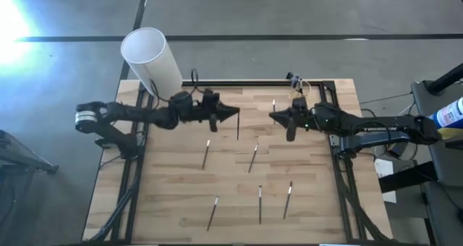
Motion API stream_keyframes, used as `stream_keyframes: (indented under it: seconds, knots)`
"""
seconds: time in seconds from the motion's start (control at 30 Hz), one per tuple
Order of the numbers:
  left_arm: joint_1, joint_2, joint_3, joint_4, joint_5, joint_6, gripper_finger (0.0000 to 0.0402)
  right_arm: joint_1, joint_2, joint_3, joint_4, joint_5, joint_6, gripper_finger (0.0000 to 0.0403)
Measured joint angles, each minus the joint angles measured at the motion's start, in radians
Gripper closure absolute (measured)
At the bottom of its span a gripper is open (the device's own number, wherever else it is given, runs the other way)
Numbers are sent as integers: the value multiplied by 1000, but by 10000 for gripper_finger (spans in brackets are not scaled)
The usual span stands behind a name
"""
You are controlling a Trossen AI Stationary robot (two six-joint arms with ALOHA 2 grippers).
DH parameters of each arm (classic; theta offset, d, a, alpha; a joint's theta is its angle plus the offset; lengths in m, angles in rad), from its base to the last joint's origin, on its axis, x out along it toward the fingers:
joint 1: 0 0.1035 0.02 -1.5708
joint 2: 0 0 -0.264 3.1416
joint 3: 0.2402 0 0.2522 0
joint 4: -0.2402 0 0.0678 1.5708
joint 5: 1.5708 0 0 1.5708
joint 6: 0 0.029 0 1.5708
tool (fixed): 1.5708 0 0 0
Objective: Put items in baskets/containers
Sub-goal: Put the eyeshadow brush into the yellow container
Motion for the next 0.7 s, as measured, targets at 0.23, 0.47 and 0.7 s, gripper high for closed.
stream_keyframes:
  seconds: [0.23,0.47,0.7]
  knots:
    - [60,0,49,0,143,6,401,25,218,190,16,-1,32,343]
    - [66,0,53,4,176,7,401,37,402,399,-14,-37,35,264]
    - [66,-2,52,25,193,3,401,42,505,539,-161,-48,34,240]
